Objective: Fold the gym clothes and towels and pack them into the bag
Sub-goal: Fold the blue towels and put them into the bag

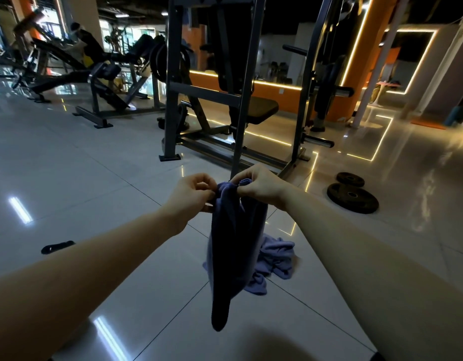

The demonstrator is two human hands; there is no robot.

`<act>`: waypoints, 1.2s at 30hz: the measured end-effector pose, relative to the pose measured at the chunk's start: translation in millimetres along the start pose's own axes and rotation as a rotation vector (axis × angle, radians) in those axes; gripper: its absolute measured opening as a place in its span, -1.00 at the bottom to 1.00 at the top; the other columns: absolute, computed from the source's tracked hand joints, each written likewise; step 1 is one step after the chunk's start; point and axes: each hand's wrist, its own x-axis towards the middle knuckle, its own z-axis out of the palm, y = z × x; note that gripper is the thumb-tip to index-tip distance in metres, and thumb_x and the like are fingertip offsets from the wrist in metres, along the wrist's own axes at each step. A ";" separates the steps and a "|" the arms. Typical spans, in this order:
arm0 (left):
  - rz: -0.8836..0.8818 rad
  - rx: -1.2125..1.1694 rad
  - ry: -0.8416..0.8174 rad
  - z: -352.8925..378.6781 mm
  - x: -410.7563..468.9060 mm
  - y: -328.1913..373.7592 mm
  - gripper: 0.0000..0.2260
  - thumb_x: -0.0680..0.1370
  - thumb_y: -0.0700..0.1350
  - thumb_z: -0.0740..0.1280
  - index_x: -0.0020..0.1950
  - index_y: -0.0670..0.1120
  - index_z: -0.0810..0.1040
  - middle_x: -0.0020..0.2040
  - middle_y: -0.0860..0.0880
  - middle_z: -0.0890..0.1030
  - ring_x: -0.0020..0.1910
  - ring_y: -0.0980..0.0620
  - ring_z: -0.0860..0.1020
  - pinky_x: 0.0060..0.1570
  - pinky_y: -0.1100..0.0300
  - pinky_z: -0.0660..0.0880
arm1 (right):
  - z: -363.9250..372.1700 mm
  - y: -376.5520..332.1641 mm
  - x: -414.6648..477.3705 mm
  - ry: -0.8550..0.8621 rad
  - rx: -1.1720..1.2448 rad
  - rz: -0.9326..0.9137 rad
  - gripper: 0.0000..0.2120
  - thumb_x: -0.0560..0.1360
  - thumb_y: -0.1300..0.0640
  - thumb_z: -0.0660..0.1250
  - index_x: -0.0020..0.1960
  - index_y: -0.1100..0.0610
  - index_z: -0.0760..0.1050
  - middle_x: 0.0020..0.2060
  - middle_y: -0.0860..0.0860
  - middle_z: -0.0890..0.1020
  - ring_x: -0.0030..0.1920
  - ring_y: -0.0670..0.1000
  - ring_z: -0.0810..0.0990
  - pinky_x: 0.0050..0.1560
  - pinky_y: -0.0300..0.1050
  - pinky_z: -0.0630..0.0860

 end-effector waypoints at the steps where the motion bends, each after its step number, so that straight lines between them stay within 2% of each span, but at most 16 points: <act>1: 0.030 0.037 -0.006 0.5 -1.4 0.9 -0.85 0.60 -0.38 0.27 -0.04 -0.17 0.56 -0.10 -0.18 0.66 -0.12 -0.08 0.66 -0.12 0.09 0.63 | 0.1 0.0 0.4 0.005 -0.001 0.005 -0.82 0.57 0.28 0.33 0.12 0.14 0.63 0.06 0.05 0.62 0.08 -0.01 0.59 0.12 -0.10 0.50; 3: 0.073 0.085 -0.018 1.1 -3.7 3.7 -0.86 0.59 -0.35 0.29 0.02 -0.17 0.61 -0.03 -0.19 0.66 -0.03 -0.10 0.66 -0.03 0.08 0.64 | -0.7 0.0 0.3 0.007 0.003 0.014 -0.83 0.58 0.28 0.33 0.12 0.16 0.64 0.04 0.06 0.62 0.07 0.00 0.58 0.11 -0.10 0.50; 6: 0.121 0.129 -0.040 1.7 -5.8 7.4 -0.87 0.57 -0.27 0.36 0.09 -0.14 0.63 0.02 -0.17 0.63 0.03 -0.11 0.63 0.07 0.05 0.61 | -2.2 0.0 -1.4 0.009 0.018 0.038 -0.84 0.58 0.26 0.34 0.12 0.18 0.64 0.03 0.06 0.62 0.02 -0.05 0.57 0.00 -0.20 0.44; 9: 0.178 0.227 -0.012 6.5 -7.6 8.0 -0.86 0.54 -0.19 0.45 0.08 -0.04 0.65 -0.01 -0.10 0.63 -0.05 -0.03 0.60 -0.02 0.15 0.56 | -0.3 -0.4 -2.3 0.018 0.032 0.033 -0.86 0.58 0.24 0.36 0.10 0.20 0.65 0.04 0.12 0.63 0.05 0.01 0.59 -0.01 -0.23 0.47; 12: 0.197 0.274 -0.025 10.4 -8.4 8.2 -0.83 0.54 -0.19 0.46 0.09 0.01 0.64 -0.02 -0.04 0.62 -0.08 0.07 0.58 -0.10 0.27 0.52 | 1.4 -3.8 -3.2 0.014 0.031 0.030 -0.89 0.58 0.24 0.35 0.03 0.13 0.64 0.03 0.13 0.64 0.06 0.03 0.60 0.00 -0.24 0.50; 16: 0.179 0.340 -0.020 12.4 -6.8 7.9 -0.87 0.51 -0.17 0.50 0.02 -0.12 0.61 -0.12 -0.05 0.61 -0.19 0.12 0.57 -0.22 0.36 0.49 | -0.2 -4.6 -3.7 0.024 0.009 0.049 -0.88 0.58 0.25 0.35 0.06 0.18 0.64 0.05 0.14 0.62 0.02 -0.02 0.58 -0.01 -0.24 0.48; 18: 0.193 0.408 0.021 12.6 -5.0 3.8 -0.87 0.51 -0.15 0.50 -0.04 -0.14 0.60 -0.19 -0.05 0.61 -0.24 0.11 0.56 -0.26 0.35 0.49 | -1.6 -3.0 -3.5 0.022 0.004 0.056 -0.87 0.58 0.25 0.35 0.09 0.19 0.64 0.05 0.10 0.61 0.02 -0.05 0.56 -0.02 -0.24 0.44; 22: 0.298 0.465 0.123 6.7 -1.5 -2.7 -0.91 0.53 -0.13 0.49 -0.07 -0.08 0.60 -0.20 -0.04 0.65 -0.19 0.04 0.64 -0.16 0.17 0.60 | -1.2 -0.5 -2.5 0.021 0.012 0.064 -0.88 0.57 0.24 0.36 0.07 0.18 0.64 0.00 0.01 0.60 0.01 -0.09 0.55 -0.03 -0.23 0.41; 24: 0.331 0.462 0.158 6.1 -1.3 -1.6 -0.92 0.54 -0.13 0.48 -0.07 -0.08 0.60 -0.21 -0.02 0.65 -0.22 0.07 0.63 -0.18 0.22 0.56 | -0.4 -0.2 -2.6 0.025 0.017 0.065 -0.89 0.57 0.24 0.37 0.05 0.17 0.65 -0.03 -0.01 0.61 0.00 -0.10 0.56 -0.03 -0.23 0.41; 28: 0.290 0.408 0.148 7.3 -3.0 1.5 -0.92 0.55 -0.10 0.46 -0.06 -0.10 0.66 -0.21 -0.06 0.66 -0.21 0.03 0.61 -0.18 0.23 0.53 | -0.2 0.3 -3.2 0.019 0.023 0.064 -0.90 0.57 0.22 0.37 0.03 0.15 0.66 -0.04 0.01 0.62 -0.01 -0.09 0.56 -0.02 -0.23 0.42; 31: 0.252 0.406 0.187 6.0 -2.9 2.9 -0.92 0.54 -0.11 0.48 -0.09 -0.11 0.67 -0.23 -0.05 0.65 -0.28 0.14 0.57 -0.27 0.36 0.46 | -0.2 -0.3 -4.3 0.027 0.023 0.076 -0.87 0.57 0.21 0.38 0.08 0.19 0.66 0.01 0.05 0.62 0.01 -0.09 0.54 -0.04 -0.24 0.40; 33: 0.221 0.398 0.220 4.6 -1.0 3.5 -0.93 0.53 -0.15 0.49 -0.09 -0.11 0.63 -0.21 -0.08 0.63 -0.27 0.15 0.55 -0.25 0.32 0.46 | 0.2 -0.8 -4.6 0.024 0.025 0.084 -0.85 0.57 0.19 0.39 0.10 0.22 0.65 0.06 0.10 0.62 0.01 -0.09 0.54 -0.05 -0.25 0.40; 36: 0.167 0.359 0.246 1.8 3.0 4.5 -0.86 0.53 -0.17 0.48 0.04 -0.09 0.59 -0.10 -0.07 0.64 -0.12 0.05 0.61 -0.11 0.20 0.55 | 1.3 2.0 -4.2 0.053 0.044 0.099 -0.79 0.57 0.10 0.40 0.09 0.23 0.65 0.05 0.11 0.61 0.02 -0.07 0.54 -0.05 -0.21 0.41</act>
